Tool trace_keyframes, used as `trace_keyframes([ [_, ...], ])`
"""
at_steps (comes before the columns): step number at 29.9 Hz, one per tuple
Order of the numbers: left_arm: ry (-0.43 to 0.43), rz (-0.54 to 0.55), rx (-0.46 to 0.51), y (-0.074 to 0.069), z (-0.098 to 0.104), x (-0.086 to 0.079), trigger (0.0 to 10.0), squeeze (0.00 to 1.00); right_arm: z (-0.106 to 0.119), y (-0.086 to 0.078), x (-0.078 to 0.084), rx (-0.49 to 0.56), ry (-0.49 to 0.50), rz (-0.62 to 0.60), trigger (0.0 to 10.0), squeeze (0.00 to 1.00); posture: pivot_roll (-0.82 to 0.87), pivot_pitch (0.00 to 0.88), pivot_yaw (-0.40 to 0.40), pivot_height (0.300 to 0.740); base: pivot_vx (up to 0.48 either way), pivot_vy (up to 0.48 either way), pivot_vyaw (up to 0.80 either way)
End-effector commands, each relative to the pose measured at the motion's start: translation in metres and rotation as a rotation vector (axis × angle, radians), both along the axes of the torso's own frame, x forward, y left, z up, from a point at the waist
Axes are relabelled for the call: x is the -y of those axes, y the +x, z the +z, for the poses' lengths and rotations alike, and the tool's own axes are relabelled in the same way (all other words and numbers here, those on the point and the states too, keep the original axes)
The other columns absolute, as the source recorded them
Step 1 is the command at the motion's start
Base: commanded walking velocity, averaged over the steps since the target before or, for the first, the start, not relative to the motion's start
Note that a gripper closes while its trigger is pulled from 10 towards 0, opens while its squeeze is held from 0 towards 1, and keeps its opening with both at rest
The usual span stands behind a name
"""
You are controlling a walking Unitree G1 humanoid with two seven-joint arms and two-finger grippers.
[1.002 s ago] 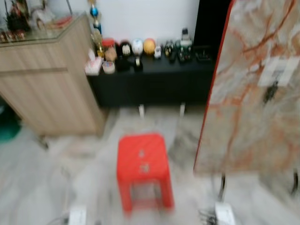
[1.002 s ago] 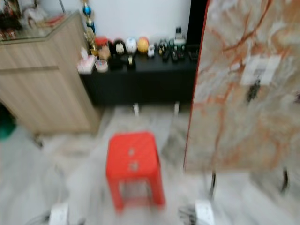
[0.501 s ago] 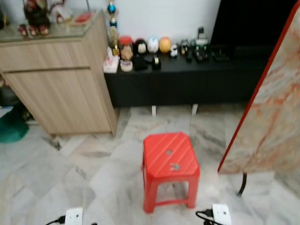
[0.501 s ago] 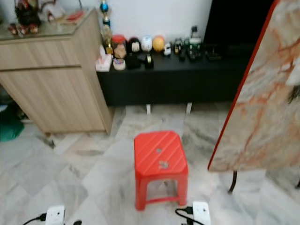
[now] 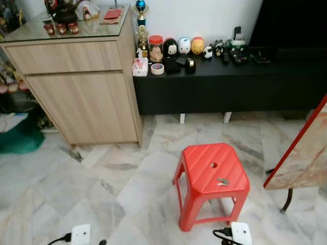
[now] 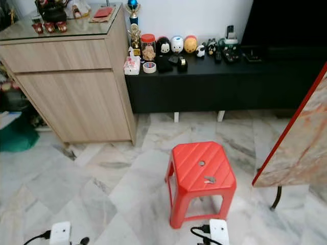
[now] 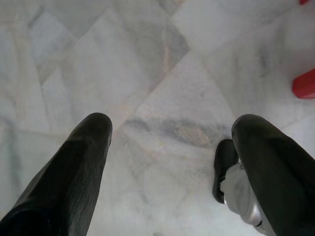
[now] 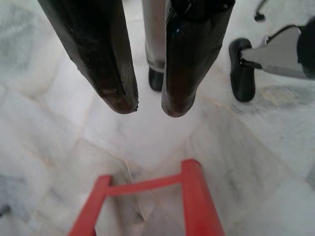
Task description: Hang keys on a hook
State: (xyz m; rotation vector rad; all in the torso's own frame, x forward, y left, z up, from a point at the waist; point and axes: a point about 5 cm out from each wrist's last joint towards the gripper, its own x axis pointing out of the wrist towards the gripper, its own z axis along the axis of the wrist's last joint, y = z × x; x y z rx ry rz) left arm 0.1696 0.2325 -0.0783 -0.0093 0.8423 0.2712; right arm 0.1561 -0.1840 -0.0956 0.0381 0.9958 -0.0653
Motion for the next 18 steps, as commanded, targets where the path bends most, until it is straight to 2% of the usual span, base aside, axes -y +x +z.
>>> trace_keyframes([
  [1,-0.003,-0.004,-0.007,-0.0024,-0.0014,0.0013,10.0,0.00,0.0001,-0.0004,0.0020,-0.001,-0.003,-0.009,10.0,0.00,0.04,0.030,0.019,0.740,0.000,0.000,0.00],
  [18,-0.007,-0.020,-0.024,-0.0047,-0.0033,0.0037,10.0,0.00,-0.0006,-0.0021,0.0007,-0.001,0.005,-0.006,10.0,0.00,0.04,0.012,0.022,0.740,0.000,0.000,0.00],
])
